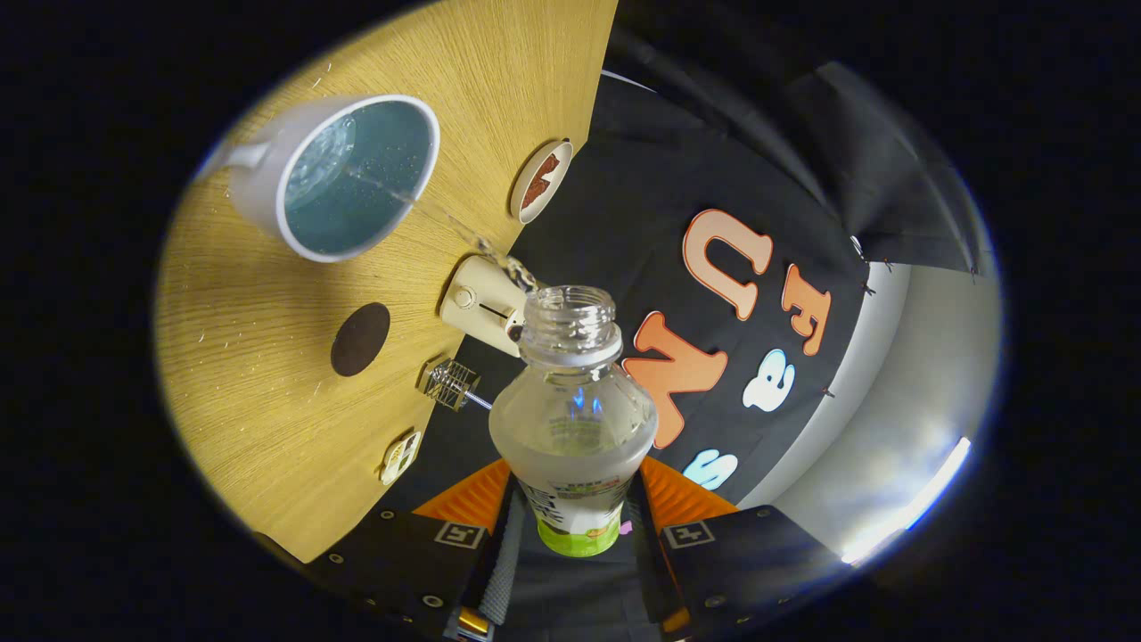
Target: Take the bottle from table, then pour the juice into the cup, finally place the bottle on the coaster
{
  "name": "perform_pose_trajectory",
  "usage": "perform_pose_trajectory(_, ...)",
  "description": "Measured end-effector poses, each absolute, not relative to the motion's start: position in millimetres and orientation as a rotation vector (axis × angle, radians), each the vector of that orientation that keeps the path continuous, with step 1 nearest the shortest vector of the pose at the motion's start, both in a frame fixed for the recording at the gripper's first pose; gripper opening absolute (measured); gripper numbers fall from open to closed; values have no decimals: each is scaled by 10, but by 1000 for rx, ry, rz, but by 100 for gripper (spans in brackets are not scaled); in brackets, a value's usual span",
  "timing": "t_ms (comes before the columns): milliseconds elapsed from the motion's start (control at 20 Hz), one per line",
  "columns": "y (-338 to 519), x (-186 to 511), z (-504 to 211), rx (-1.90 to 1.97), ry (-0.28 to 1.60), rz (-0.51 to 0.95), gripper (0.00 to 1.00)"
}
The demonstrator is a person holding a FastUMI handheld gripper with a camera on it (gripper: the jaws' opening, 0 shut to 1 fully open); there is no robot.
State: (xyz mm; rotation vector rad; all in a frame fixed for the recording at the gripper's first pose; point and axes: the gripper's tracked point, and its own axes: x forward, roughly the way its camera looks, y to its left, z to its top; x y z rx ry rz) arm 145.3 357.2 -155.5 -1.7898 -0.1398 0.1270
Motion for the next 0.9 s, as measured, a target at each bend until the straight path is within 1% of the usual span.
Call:
perform_pose_trajectory(450, 3657, 1398, -1459, -1840, -183, 139, 58)
perform_pose_trajectory(900, 3692, 1385, -1321, -1896, -220, 119, 58)
